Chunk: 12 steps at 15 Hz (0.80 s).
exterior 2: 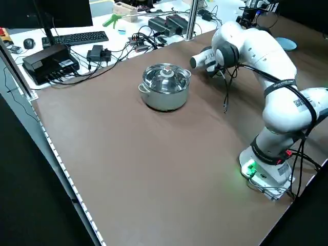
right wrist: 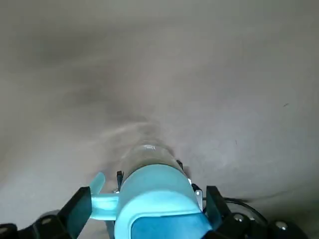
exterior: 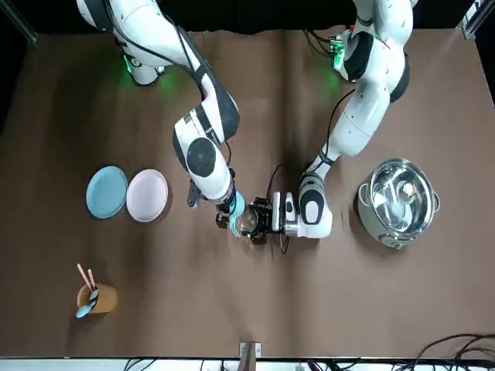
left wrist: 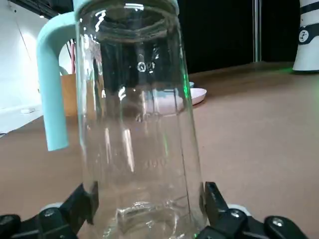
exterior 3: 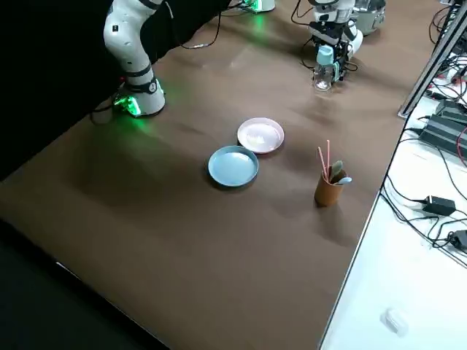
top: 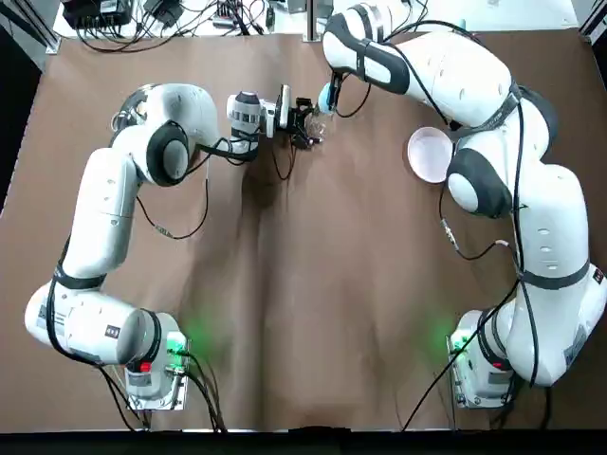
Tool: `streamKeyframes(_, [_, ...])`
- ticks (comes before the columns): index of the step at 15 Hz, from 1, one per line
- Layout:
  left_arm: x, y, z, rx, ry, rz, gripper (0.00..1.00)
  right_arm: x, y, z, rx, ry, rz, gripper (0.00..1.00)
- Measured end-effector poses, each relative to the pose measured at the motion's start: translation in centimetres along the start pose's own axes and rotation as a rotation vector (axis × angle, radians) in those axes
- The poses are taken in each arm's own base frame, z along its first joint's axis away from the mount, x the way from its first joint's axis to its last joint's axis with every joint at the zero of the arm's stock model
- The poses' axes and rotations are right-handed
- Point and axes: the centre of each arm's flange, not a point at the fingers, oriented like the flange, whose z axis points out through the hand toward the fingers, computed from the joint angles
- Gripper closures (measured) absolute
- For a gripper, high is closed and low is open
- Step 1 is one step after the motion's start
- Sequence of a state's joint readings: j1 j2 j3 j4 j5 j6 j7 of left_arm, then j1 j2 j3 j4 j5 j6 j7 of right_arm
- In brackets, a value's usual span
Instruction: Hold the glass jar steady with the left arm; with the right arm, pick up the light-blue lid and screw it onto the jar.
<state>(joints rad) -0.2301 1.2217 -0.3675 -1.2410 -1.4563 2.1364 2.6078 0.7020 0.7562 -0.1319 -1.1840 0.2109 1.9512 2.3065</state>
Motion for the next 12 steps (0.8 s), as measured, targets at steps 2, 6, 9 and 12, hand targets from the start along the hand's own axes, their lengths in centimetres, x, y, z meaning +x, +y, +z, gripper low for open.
streamKeyframes(2, [0.02, -0.03, -0.01, 0.0, 0.0, 0.0, 0.05, 0.12, -0.07, 0.02, -0.002, 0.004, 0.001, 0.0])
streamKeyframes(6, [0.08, -0.03, 0.04, 0.0, 0.001, -0.001, 0.05, 0.45, -0.21, -0.05, -0.01, 0.016, 0.005, 0.0])
streamKeyframes(9, [0.12, -0.03, 0.07, -0.001, 0.001, 0.0, 0.05, 0.59, -0.24, -0.27, -0.014, 0.028, 0.001, 0.0])
streamKeyframes(12, [0.17, -0.03, 0.13, -0.001, 0.002, 0.0, 0.05, 0.66, -0.2, -0.23, -0.008, 0.046, -0.014, 0.0])
